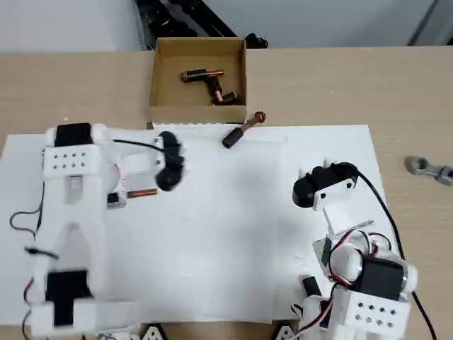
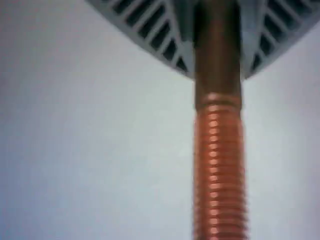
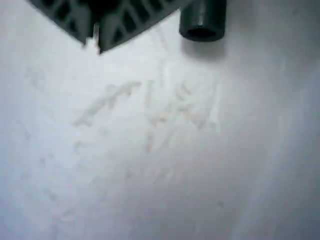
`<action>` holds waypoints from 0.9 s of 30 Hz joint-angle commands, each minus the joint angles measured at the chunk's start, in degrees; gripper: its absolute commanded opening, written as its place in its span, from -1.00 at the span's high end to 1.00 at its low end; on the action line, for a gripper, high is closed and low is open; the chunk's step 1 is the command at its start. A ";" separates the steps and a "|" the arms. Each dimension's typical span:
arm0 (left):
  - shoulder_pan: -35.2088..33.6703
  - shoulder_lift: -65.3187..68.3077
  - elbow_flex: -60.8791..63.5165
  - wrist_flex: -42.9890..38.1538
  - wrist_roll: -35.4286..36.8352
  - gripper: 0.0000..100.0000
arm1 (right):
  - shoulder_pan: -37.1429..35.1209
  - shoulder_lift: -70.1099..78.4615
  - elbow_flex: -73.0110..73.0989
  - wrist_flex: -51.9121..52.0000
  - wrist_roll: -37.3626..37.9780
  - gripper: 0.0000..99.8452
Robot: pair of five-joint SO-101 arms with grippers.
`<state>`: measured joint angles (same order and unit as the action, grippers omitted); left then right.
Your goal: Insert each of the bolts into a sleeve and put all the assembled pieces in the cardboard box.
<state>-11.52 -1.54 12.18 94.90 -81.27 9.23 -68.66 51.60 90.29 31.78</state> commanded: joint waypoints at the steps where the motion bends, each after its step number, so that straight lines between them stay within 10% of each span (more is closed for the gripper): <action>1: -3.78 7.38 0.04 -5.80 -2.46 0.99 | 0.31 0.22 -0.18 -0.75 -0.09 0.98; 11: -4.22 26.11 -0.48 -16.70 1.32 0.94 | 0.66 0.22 -0.18 -0.57 -0.44 0.98; 20: -6.86 16.09 -11.03 5.19 1.85 0.83 | 0.48 0.22 -0.18 -0.48 -0.35 0.98; 27: -5.45 -0.09 -9.80 5.45 26.11 0.83 | 0.57 0.13 -0.18 -0.75 -0.44 0.98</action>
<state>-18.11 6.37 2.77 98.51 -67.30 9.23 -68.66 51.60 90.29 31.78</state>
